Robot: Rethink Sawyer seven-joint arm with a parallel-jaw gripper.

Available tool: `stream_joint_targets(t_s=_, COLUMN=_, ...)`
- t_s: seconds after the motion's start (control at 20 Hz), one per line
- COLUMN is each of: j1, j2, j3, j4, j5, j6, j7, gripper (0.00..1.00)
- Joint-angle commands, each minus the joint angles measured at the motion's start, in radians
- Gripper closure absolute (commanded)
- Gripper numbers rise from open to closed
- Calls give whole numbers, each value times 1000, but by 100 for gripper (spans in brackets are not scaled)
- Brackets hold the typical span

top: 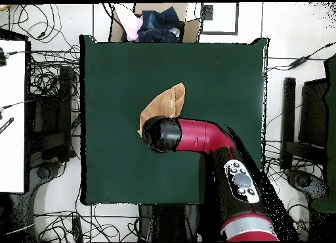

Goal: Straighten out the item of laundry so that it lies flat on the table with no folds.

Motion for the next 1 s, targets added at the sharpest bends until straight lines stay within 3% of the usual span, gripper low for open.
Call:
stream_joint_targets(t_s=0.05, j1=-31, j2=104, j3=124, j4=-109, j5=-94, j6=39, j7=-131, gripper=0)
stream_joint_targets(t_s=1.0, j1=-59, j2=138, j3=169, j4=-255, j5=-226, j6=146, j7=-173, gripper=0)
